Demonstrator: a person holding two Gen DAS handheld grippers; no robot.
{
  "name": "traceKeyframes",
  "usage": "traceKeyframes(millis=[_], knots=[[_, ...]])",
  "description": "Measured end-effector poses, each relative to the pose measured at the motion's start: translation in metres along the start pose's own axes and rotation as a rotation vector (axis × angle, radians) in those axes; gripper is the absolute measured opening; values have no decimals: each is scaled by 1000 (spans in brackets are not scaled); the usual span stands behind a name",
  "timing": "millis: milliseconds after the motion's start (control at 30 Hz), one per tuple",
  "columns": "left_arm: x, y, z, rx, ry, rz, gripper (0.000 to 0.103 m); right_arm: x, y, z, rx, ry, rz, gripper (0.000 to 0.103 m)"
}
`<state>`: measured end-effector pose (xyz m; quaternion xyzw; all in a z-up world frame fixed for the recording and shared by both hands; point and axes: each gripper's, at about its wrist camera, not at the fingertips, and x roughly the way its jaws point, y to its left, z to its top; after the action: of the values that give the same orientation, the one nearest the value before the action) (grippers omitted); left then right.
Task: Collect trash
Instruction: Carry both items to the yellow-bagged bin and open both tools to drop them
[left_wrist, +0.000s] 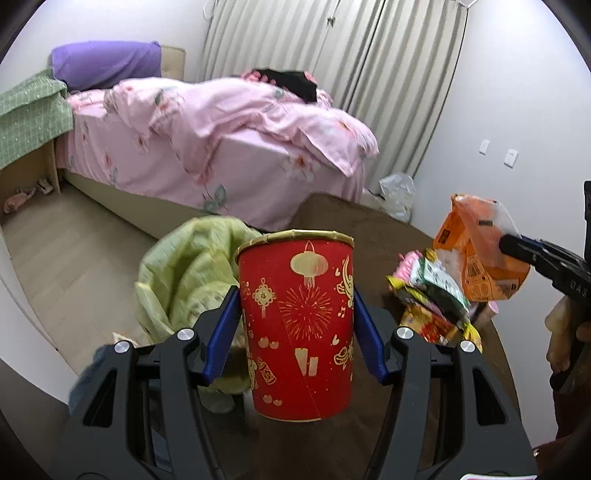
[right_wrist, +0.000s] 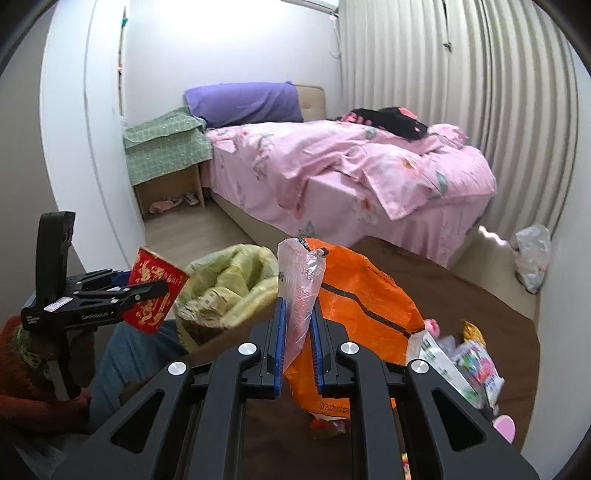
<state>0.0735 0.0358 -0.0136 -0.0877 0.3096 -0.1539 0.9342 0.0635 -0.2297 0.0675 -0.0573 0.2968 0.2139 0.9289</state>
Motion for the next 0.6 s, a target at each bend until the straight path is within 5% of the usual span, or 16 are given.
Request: traceKeyframes(millis=[100,267,467,600], knots=[[-8,13,16,-1,-54,39,55,8,14,16,-6,-23,67,13],[-10,53,39,-50,-133,90,55,33,44,51,-1,-69,301,13],[8,96,43,-101,-120,116,55,107,73,77,46,-42,502,13],[35,119,41,-139,-73,86,55,178,60,77,208,34,612,14]])
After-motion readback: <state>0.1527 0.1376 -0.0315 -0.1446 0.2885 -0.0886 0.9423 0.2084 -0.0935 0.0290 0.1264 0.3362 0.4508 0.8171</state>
